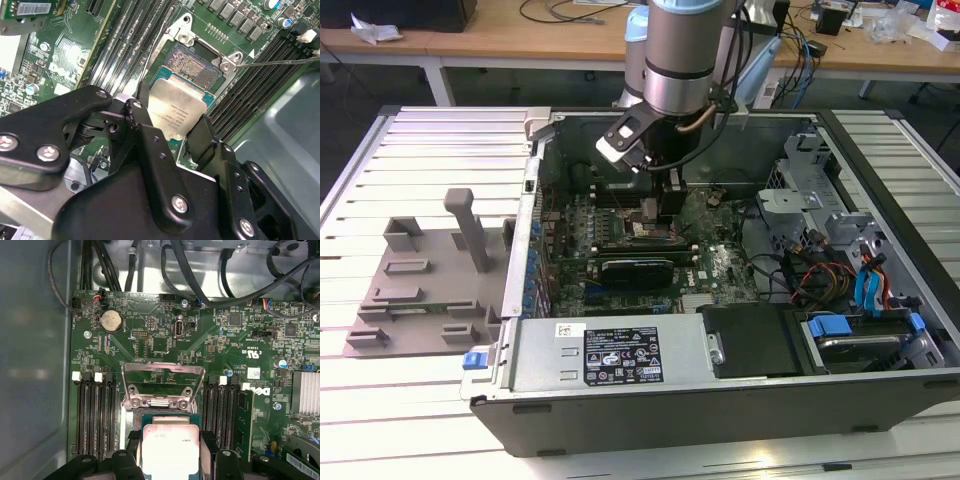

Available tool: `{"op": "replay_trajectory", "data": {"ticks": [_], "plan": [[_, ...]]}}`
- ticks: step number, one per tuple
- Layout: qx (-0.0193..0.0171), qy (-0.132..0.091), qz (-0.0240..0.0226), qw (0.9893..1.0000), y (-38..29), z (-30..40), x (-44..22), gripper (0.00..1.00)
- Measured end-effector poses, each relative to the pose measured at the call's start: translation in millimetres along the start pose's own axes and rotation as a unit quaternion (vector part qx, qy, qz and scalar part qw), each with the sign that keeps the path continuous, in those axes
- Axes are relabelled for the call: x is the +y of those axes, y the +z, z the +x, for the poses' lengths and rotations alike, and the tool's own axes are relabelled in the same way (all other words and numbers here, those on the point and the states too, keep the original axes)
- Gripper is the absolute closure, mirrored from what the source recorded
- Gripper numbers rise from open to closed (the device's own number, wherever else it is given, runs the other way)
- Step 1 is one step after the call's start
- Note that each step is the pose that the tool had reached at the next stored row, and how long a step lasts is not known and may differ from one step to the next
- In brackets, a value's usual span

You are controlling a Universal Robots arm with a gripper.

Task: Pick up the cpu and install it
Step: 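Place the cpu into insertion slot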

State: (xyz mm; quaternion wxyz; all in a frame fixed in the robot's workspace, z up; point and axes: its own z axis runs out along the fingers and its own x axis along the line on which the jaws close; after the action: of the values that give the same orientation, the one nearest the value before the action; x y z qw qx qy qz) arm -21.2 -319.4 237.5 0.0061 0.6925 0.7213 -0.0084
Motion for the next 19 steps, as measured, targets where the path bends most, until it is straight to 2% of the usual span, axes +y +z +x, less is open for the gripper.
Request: {"op": "replay_trajectory", "data": {"ticks": [5, 6, 9, 11, 19], "plan": [[-0.0001, 0.001, 0.0001, 1.0, 5.4, 0.8, -1.9, 0.45], [0.0, 0.002, 0.0, 1.0, 10.1, 1.5, -2.5, 0.45], [-0.0001, 0.006, 0.0001, 1.0, 16.8, 4.5, -7.1, 0.45], [-0.0002, 0.013, 0.0003, 0.9999, 23.1, 5.2, -8.0, 0.45], [-0.0002, 0.017, 0.0004, 0.9999, 33.2, 7.3, -10.0, 0.45]]}}
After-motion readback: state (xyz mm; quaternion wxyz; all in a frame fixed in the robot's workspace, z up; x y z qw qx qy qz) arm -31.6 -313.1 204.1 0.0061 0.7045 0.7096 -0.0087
